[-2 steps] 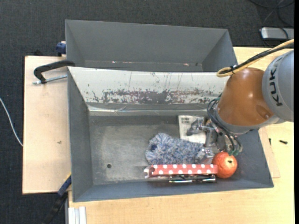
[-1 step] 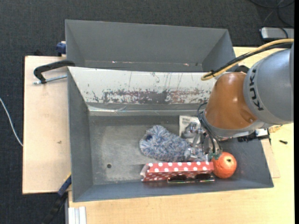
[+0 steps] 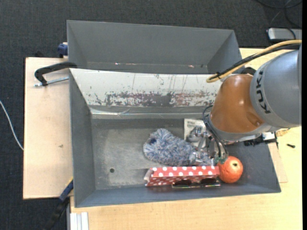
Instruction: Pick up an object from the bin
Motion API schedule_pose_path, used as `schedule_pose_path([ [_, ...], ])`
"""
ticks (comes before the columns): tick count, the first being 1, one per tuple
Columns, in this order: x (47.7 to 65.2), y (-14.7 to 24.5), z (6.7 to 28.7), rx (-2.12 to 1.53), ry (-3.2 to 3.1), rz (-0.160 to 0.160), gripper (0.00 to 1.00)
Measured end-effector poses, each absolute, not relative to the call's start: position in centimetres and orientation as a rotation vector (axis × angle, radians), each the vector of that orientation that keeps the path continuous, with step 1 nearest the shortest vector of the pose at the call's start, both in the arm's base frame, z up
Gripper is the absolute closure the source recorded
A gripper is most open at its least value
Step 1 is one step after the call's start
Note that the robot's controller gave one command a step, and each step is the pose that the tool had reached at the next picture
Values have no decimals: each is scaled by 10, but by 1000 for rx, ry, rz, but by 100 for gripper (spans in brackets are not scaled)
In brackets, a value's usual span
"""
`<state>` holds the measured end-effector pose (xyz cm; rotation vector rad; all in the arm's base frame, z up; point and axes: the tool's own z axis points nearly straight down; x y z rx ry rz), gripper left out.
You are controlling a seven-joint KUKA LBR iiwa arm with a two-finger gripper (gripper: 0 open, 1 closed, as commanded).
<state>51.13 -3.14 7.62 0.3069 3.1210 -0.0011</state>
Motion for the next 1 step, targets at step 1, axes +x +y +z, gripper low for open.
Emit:
schedule_pose_path([
  [1,583,-21,250,-23,3127,0,100],
])
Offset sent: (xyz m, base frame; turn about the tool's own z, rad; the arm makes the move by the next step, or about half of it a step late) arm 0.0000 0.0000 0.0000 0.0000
